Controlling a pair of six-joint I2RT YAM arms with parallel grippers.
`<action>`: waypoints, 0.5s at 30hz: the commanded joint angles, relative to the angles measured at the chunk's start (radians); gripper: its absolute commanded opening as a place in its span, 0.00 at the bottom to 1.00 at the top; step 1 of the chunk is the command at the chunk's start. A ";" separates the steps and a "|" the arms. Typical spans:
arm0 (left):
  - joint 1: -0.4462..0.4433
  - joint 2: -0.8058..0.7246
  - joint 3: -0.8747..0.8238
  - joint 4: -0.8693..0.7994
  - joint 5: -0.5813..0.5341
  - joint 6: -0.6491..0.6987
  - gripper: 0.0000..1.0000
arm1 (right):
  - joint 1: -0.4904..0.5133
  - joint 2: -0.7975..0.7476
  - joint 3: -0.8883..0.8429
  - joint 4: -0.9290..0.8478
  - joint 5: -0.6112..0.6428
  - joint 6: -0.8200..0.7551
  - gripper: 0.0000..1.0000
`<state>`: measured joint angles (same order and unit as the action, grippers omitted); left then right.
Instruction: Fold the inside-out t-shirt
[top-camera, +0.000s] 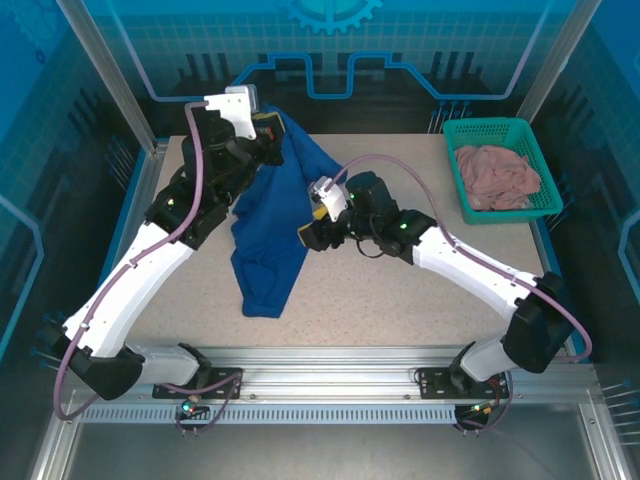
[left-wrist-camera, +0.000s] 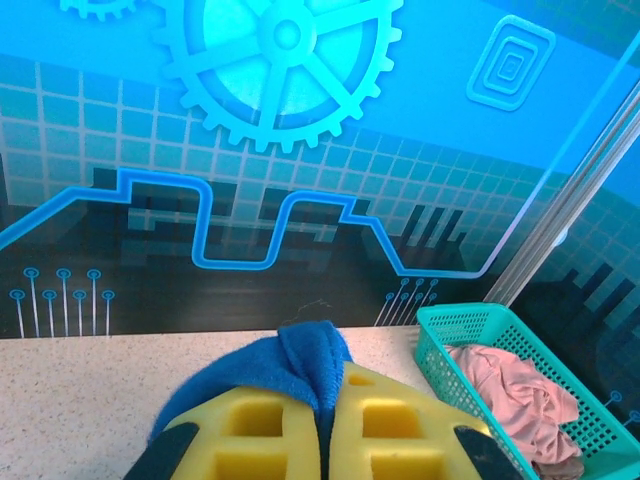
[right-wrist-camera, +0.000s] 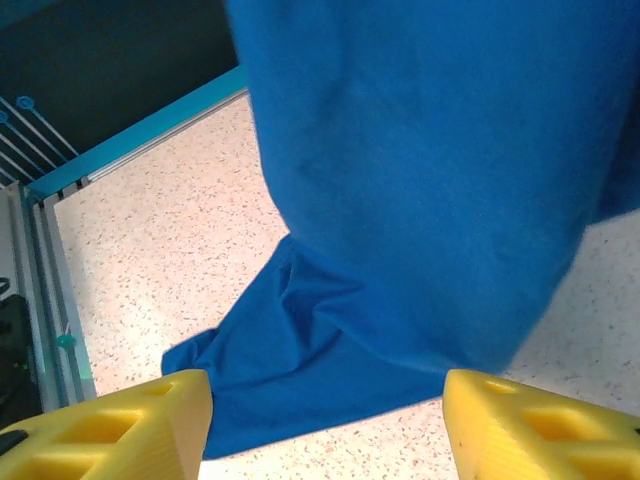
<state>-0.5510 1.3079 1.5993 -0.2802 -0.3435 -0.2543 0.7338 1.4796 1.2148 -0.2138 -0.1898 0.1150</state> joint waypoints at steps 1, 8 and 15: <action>0.004 -0.041 0.074 0.048 0.023 0.037 0.00 | -0.027 0.024 -0.051 0.098 0.071 0.074 0.65; 0.004 -0.051 0.103 0.041 0.039 0.059 0.00 | -0.099 0.036 -0.208 0.210 0.056 0.120 0.72; 0.006 -0.048 0.102 0.036 0.033 0.057 0.00 | -0.063 0.195 -0.202 0.384 -0.138 0.145 0.77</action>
<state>-0.5507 1.2778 1.6657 -0.2829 -0.3172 -0.2253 0.6529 1.6283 1.0092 0.0479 -0.2245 0.2302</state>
